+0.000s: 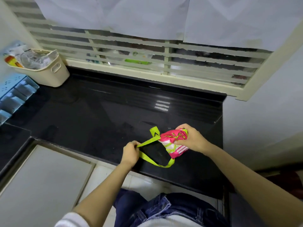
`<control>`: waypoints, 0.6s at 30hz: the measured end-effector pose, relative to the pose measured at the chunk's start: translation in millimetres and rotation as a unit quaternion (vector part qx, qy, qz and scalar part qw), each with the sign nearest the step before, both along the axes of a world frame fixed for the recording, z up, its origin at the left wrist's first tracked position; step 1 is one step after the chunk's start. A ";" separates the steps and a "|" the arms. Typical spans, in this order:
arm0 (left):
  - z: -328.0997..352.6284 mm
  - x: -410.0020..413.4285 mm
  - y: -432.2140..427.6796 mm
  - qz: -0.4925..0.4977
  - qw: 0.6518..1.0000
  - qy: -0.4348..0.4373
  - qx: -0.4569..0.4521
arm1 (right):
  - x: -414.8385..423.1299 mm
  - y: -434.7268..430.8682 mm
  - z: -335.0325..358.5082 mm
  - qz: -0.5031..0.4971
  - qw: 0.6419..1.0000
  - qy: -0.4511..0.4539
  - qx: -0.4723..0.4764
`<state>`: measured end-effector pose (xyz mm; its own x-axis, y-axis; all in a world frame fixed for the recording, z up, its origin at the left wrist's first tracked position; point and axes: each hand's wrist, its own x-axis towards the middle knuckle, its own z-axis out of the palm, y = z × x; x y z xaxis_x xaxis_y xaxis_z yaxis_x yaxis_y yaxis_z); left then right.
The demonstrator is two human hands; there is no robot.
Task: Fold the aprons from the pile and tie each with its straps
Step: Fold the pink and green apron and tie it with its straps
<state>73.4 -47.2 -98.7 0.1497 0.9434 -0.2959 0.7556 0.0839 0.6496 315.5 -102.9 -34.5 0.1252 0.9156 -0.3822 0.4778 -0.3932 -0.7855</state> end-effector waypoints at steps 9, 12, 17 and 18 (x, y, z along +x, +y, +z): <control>124.2 -58.3 94.2 0.207 0.934 -0.269 0.114 | -19.4 44.0 7.6 0.150 0.986 -0.064 -0.032; 179.3 -62.7 109.4 0.180 0.893 -0.394 0.125 | -40.6 59.6 3.8 0.167 0.983 -0.061 -0.040; 263.2 -81.6 119.1 0.106 0.851 -0.513 0.042 | -86.1 93.1 0.0 0.222 0.969 -0.079 -0.069; 274.2 -88.1 121.7 0.074 0.866 -0.492 0.044 | -96.1 101.5 0.5 0.248 0.960 -0.094 -0.094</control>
<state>-14.6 74.5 175.5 0.1648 0.9861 -0.0195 -0.1825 0.0499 0.9819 219.4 -1.4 -34.0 -0.2254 0.7973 -0.5599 0.7690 -0.2072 -0.6047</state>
